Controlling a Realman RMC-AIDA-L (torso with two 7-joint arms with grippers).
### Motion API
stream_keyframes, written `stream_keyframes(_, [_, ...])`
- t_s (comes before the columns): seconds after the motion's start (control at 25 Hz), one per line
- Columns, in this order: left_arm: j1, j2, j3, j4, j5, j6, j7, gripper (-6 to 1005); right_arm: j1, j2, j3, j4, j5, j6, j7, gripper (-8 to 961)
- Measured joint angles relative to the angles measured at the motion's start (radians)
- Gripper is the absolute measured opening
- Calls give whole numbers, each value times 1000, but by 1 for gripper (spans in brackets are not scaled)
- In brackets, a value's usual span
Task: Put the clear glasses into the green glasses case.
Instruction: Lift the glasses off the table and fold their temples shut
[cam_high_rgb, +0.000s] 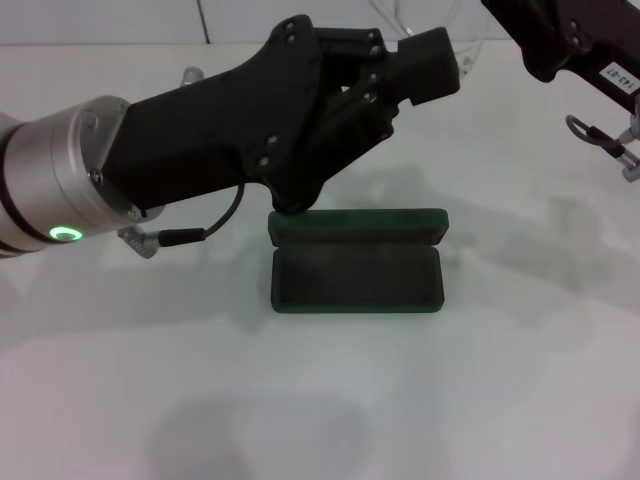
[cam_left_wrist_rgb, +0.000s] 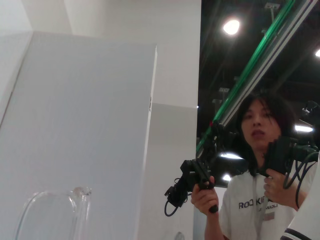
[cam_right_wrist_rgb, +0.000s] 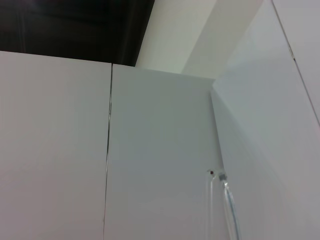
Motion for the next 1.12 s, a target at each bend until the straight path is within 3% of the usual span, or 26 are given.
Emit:
stream_keyframes(0.56, [-19, -1, 0, 0, -30, -6, -13, 28, 11, 0, -71, -6, 3, 44, 0, 91])
stream_keyframes(1.12, [-56, -3, -1, -88, -75, -91, -36, 28, 20, 0, -128, -12, 6, 101, -11, 91])
